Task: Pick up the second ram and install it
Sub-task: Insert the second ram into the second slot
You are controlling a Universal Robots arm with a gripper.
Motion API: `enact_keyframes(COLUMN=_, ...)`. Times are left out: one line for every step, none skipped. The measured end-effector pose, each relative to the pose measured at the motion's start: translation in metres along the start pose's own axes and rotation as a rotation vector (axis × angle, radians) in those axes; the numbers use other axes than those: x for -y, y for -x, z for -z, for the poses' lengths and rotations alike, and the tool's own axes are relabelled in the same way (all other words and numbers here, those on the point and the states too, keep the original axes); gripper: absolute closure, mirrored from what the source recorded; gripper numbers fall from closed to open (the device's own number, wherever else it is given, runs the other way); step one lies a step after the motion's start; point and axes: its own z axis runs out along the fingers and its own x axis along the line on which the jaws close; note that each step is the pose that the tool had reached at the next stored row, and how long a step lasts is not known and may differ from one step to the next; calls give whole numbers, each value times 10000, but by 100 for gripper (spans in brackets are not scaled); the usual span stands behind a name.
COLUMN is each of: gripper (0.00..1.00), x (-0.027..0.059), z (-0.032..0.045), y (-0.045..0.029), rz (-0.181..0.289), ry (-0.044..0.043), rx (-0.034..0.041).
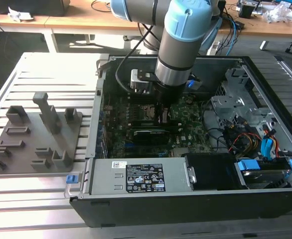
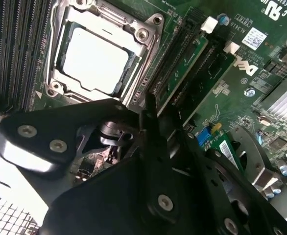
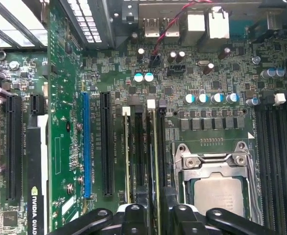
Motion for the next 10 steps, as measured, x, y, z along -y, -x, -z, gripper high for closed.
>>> enact_keyframes(gripper=73, x=-7, z=80, y=2, rz=0, ry=-2, rx=2)
enact_keyframes(gripper=73, x=-16, z=194, y=7, rz=0, ry=-1, rx=1)
enact_keyframes(gripper=73, x=-24, z=280, y=12, rz=0, ry=-1, rx=1)
enact_keyframes(gripper=74, x=-29, z=342, y=16, rz=1, ry=-1, rx=1)
enact_keyframes(gripper=81, x=-35, z=393, y=23, rz=-2, ry=-1, rx=2)
enact_keyframes(gripper=87, x=-43, z=487, y=62, rz=0, ry=0, rx=-7)
enact_keyframes(gripper=89, x=-44, z=499, y=89, rz=1, ry=-2, rx=-11)
enact_keyframes(gripper=89, x=-42, z=499, y=89, rz=0, ry=-2, rx=-11)
enact_keyframes(gripper=89, x=-41, z=499, y=89, rz=1, ry=-17, rx=-10)
enact_keyframes(gripper=89, x=-40, z=500, y=89, rz=4, ry=-95, rx=-11)
